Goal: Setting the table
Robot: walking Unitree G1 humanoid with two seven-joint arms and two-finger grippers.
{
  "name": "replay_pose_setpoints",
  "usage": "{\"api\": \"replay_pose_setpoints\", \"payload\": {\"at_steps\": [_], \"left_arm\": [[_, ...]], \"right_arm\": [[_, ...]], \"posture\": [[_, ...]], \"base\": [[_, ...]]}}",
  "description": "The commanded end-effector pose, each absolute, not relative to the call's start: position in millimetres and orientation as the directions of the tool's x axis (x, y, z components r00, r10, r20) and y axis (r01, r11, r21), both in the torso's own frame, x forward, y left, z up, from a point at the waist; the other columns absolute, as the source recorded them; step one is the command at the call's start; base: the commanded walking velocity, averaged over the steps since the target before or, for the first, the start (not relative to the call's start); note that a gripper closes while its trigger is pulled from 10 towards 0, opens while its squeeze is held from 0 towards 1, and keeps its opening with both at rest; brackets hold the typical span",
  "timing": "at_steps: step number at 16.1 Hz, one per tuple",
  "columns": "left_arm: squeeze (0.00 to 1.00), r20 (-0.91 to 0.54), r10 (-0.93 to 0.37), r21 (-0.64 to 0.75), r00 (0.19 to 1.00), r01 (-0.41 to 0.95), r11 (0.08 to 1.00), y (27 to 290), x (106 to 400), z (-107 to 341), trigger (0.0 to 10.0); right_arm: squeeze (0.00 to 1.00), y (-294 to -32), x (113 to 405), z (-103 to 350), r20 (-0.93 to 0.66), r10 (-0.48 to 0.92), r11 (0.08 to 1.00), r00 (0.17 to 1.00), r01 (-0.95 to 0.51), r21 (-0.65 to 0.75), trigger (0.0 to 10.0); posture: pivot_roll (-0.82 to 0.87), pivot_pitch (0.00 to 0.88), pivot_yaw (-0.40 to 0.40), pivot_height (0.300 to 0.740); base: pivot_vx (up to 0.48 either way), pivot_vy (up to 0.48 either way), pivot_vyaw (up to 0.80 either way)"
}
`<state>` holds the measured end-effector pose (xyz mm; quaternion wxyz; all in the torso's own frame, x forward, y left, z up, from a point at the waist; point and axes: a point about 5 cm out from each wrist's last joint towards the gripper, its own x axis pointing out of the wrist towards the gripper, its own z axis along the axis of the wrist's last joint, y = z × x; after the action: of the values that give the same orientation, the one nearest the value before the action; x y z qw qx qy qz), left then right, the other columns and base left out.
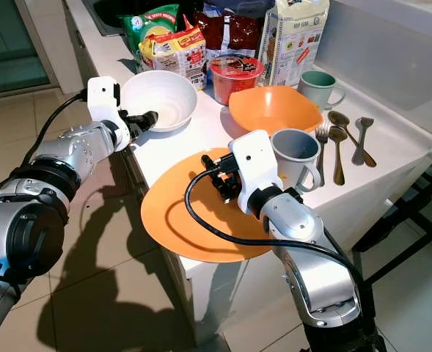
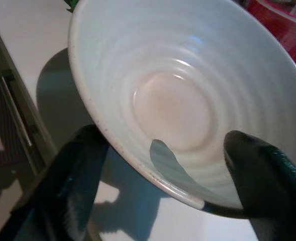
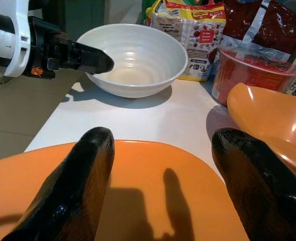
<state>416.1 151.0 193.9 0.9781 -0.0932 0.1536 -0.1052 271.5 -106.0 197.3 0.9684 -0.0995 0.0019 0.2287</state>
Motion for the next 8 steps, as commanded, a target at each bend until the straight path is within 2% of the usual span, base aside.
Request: {"api": "replay_pose_setpoints", "payload": {"at_steps": [1, 8], "left_arm": [[0.00, -0.317, -0.249, -0.209, 0.915, 0.189, 0.959, 149.2, 413.5, 185.0, 0.0], [0.00, -0.333, -0.256, -0.195, 0.908, 0.199, 0.960, 148.2, 412.1, 180.7, 0.0]], "right_arm": [[0.00, -104.7, 270.7, 196.9, -0.053, 0.448, 0.871, 0.893, -0.449, -0.200, 10.0], [0.00, -103.5, 270.9, 196.7, -0.051, 0.451, 0.869, 0.891, -0.451, -0.202, 10.0]], "posture": [[-0.11, 0.000, 0.030, 0.740], [-0.10, 0.000, 0.030, 0.740]], "base": [[0.000, 0.000, 0.00], [0.000, 0.000, 0.00]]}}
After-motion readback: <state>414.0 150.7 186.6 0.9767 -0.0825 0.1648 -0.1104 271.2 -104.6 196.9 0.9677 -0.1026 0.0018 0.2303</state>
